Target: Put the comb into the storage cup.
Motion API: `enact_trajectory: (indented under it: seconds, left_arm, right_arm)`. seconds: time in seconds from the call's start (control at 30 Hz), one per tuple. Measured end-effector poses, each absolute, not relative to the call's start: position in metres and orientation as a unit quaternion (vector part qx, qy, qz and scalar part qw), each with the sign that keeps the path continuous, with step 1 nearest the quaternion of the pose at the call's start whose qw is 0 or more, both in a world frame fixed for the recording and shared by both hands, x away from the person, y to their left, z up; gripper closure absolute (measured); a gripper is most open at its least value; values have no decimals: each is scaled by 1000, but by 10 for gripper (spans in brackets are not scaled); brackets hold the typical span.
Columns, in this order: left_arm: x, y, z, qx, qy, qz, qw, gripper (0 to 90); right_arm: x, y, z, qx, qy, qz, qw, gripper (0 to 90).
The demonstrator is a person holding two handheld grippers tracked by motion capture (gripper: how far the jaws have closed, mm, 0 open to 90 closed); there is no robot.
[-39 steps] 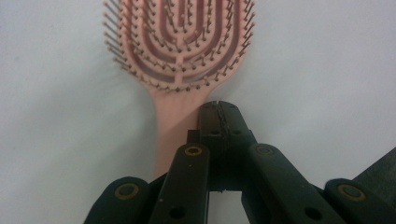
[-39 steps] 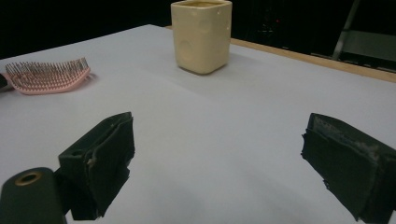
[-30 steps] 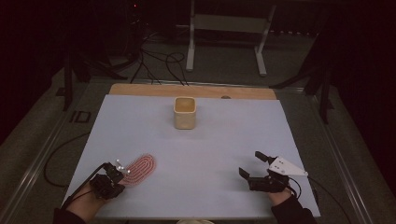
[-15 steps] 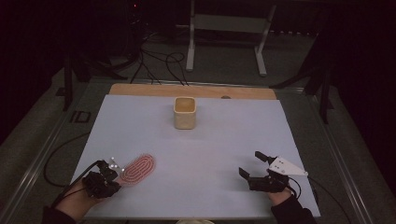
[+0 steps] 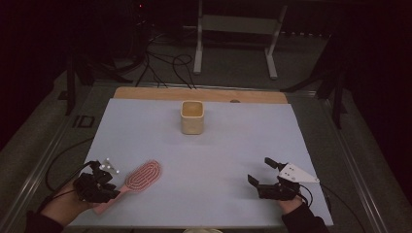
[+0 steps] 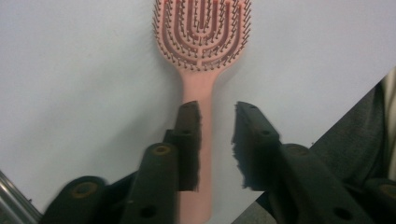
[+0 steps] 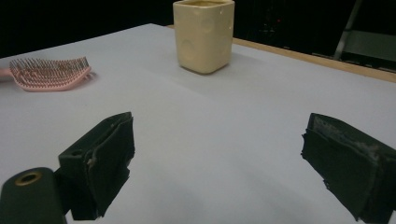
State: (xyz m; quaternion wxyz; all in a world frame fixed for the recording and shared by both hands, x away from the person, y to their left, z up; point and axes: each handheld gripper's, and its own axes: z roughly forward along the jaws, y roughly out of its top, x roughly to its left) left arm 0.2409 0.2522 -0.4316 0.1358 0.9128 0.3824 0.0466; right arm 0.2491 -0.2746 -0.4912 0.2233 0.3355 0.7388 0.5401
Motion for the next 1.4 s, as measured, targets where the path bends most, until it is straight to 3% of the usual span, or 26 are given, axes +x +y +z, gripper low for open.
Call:
enact_trajectory:
  seconds: [0.37,0.43,0.47,0.5,0.6,1.1,1.4]
  left_arm:
    - [248,247,-432,916,376,48,131,370]
    - [248,246,-432,917,374,47,130,251]
    - [249,244,-432,918,371,44,131,251]
    - [251,244,-432,921,362,23,139,126]
    - [253,245,-431,921,359,11,151,22]
    - [262,241,-441,934,317,-5,166,16]
    - [269,246,-455,931,330,-11,152,5]
  right_arm:
    - [250,-274,-492,335,739,540,222,90]
    - [249,-274,-491,333,739,541,224,90]
    - [249,-274,-491,333,739,541,224,90]
    - [250,-274,-492,335,739,540,223,90]
    - [249,-274,-491,333,739,541,224,90]
    - [250,-274,-492,335,739,541,222,90]
    - [250,-274,-492,334,740,540,222,90]
